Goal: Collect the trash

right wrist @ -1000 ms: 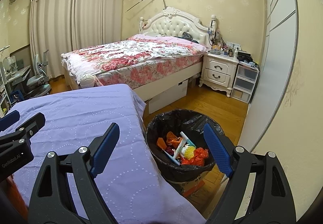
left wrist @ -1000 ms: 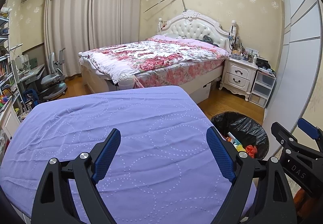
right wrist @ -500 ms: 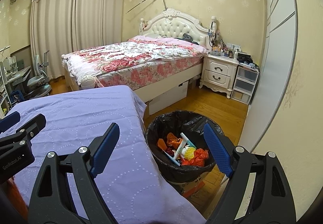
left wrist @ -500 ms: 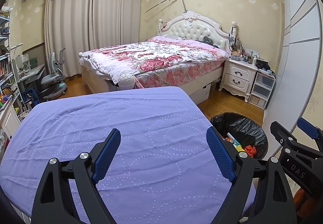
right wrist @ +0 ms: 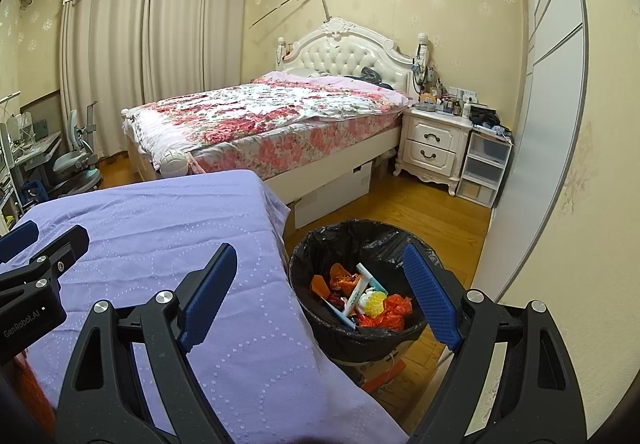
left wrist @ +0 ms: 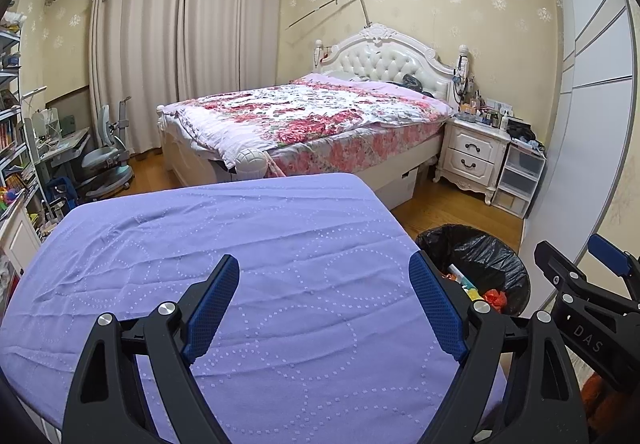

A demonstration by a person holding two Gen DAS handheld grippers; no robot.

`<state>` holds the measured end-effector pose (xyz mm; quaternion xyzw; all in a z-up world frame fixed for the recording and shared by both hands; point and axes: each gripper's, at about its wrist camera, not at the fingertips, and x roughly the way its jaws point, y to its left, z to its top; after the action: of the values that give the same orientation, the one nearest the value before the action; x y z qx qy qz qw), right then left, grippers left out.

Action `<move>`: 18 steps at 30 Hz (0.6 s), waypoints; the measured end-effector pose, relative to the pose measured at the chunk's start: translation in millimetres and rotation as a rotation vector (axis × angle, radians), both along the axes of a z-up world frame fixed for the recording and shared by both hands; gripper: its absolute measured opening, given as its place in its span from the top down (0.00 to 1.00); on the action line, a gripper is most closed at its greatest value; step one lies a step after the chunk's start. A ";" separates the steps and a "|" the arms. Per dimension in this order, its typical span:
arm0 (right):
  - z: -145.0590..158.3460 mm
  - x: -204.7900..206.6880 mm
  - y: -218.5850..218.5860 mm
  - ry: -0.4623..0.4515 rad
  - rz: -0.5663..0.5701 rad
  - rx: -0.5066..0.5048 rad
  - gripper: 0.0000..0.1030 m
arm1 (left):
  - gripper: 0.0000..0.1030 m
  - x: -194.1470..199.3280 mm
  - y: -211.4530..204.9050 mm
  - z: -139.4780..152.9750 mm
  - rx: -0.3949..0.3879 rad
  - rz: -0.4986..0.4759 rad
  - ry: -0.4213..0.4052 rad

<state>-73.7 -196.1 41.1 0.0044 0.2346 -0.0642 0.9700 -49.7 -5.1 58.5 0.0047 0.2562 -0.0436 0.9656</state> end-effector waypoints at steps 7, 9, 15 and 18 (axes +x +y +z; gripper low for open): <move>0.2 -0.1 -0.6 -0.001 -0.001 0.000 0.19 | 0.18 -2.1 -2.8 1.1 0.004 -0.004 -0.008; 0.2 -0.3 -0.8 -0.001 -0.001 0.000 0.19 | 0.18 -2.1 -3.2 1.1 0.005 -0.004 -0.009; 1.0 0.1 -1.8 -0.002 -0.003 0.001 0.19 | 0.18 -2.9 -4.3 3.1 0.004 -0.007 -0.021; 0.6 -0.1 -1.9 -0.002 -0.002 0.001 0.19 | 0.18 -3.4 -5.6 3.7 0.010 -0.008 -0.030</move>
<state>-73.8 -198.0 41.7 0.0053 0.2338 -0.0650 0.9701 -53.1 -10.7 62.3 0.0111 0.2419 -0.0461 0.9691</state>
